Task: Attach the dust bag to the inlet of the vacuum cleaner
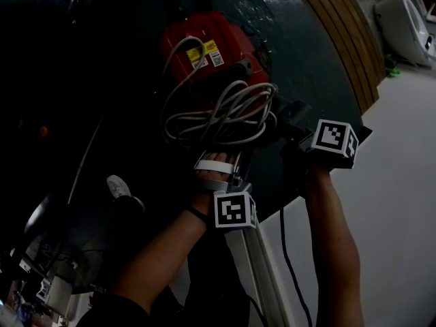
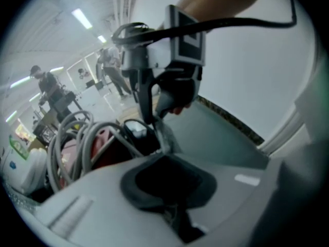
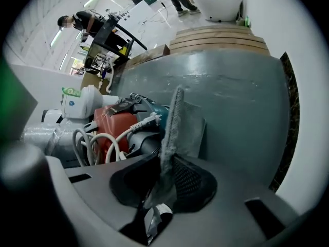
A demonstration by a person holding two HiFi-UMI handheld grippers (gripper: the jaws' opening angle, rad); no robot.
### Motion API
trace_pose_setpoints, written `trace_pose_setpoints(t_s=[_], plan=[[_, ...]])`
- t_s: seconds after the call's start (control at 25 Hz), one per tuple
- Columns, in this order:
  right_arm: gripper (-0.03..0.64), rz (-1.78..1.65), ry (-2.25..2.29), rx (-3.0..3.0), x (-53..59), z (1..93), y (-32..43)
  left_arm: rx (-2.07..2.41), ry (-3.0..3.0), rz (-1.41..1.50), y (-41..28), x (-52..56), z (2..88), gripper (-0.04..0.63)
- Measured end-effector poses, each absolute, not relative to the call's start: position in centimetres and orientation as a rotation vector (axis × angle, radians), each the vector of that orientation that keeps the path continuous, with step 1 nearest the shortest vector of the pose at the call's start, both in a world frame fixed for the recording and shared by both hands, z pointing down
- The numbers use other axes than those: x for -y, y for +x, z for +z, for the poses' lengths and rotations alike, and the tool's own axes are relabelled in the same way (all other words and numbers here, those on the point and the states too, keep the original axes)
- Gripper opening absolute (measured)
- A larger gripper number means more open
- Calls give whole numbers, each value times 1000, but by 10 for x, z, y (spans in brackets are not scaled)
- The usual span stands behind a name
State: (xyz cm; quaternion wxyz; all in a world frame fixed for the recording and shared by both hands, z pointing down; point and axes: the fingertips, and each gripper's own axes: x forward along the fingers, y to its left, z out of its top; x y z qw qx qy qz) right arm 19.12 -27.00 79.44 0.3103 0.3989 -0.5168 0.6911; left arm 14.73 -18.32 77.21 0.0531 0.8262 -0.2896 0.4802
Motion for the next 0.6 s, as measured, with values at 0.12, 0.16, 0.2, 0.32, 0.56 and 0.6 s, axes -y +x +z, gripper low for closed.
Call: trace_pose_setpoints(t_s=[0.12,0.16,0.2,0.32,0.56,0.6], plan=[[60,1842,1082,1389,269,793,193,898,2496,1399,146,185,771,15],[54,1864,1085,1400,269,793,193,907,2481,1371,146,185,771,15],[51,1884,1085,1415,269,793,192,918,2459,1336,145,186,770,15],[48,1913,1064,1487,270,792,192,953,2398,1253,142,190,767,15],[45,1880,1046,1592,272,787,193,990,2386,1259,140,195,760,15],[44,1874,1043,1602,272,787,192,995,2377,1252,140,195,760,15]])
